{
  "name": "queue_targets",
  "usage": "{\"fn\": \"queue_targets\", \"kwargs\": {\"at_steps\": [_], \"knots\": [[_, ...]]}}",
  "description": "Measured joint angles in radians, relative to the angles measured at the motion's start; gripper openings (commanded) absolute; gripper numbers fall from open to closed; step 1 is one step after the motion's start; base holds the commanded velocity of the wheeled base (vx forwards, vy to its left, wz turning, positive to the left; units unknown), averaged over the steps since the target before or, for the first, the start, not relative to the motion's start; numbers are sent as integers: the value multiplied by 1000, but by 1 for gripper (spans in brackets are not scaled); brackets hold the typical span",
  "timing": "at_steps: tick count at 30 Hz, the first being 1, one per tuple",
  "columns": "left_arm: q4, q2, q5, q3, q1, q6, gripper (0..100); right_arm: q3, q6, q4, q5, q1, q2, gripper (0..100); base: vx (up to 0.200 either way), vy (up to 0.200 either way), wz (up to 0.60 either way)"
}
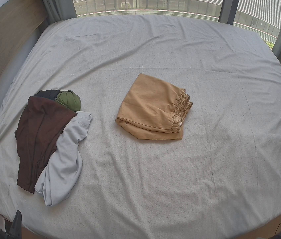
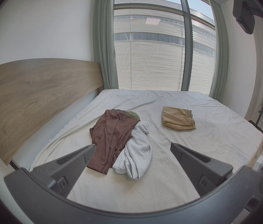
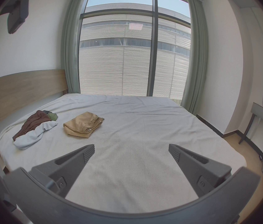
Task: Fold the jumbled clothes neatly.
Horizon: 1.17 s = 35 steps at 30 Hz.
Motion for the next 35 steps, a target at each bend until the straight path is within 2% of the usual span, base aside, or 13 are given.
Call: {"fn": "queue_targets", "kwargs": {"at_steps": [2,5,10,18,26,35], "knots": [[0,0,0,0,0,0,100,0,13,0,0,-1,0,100,0,0,0],[0,0,0,0,0,0,100,0,42,5,46,0,0,100,0,0,0],[0,0,0,0,0,-1,100,0,70,23,70,1,0,100,0,0,0],[0,0,0,0,0,-1,100,0,47,71,33,-5,0,100,0,0,0],[0,0,0,0,0,-2,100,0,44,71,62,0,1,100,0,0,0],[0,0,0,0,0,-2,100,0,43,70,66,1,1,100,0,0,0]]}}
